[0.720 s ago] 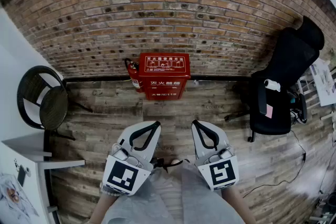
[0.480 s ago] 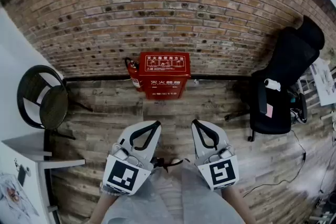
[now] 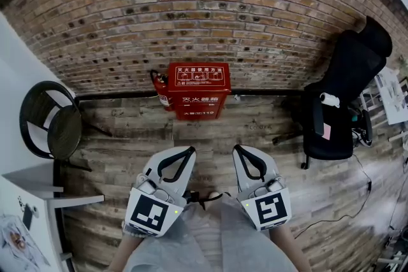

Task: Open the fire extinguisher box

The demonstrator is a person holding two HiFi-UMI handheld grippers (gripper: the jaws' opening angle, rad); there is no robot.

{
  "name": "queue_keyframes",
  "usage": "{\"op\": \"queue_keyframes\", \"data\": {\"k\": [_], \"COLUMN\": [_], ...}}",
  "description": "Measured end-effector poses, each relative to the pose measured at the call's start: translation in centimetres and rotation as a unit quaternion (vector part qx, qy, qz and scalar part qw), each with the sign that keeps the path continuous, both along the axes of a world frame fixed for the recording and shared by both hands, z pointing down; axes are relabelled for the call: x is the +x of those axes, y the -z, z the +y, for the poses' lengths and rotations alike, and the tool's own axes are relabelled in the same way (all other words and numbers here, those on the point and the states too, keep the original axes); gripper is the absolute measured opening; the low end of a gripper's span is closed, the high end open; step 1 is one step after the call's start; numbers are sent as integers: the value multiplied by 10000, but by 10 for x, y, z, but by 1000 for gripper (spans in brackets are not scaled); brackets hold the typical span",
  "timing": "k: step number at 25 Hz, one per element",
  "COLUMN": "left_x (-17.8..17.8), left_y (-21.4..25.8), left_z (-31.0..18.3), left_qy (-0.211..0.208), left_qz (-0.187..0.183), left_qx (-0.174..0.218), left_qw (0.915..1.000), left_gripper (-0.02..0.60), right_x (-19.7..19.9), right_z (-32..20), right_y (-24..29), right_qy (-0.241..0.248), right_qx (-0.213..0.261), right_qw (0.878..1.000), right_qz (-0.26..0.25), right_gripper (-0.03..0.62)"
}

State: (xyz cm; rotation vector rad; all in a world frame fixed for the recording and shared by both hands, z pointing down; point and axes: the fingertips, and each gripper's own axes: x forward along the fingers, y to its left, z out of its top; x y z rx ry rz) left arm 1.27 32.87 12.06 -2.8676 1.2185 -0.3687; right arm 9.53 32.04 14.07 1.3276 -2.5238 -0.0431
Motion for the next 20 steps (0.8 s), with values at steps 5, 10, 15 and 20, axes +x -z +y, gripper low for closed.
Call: {"op": "queue_keyframes", "data": {"k": [5,10,15,20], "left_x": [-8,-16,-26,-37], "left_y": [-1,-1,4,1], "left_z": [1,-2,2,7], "left_qy": [-89,-187,-314,-339], "left_qz": [2,22,-22,-21], "left_qx": [12,23,218,188], "left_qw": [10000,9998,9993,9992], "left_gripper": [0,0,0,0], "right_x": [-4,-13,-23,-32], "right_z": [0,3,10,18], "right_y": [2,3,5,5], "right_qy": [-208,-383,-469,-433], "right_qx": [7,24,43,120], "right_qw": [9997,9992,9984,9987], "right_qz": [-103,-143,-316,-219], "right_gripper": [8,8,8,8]}}
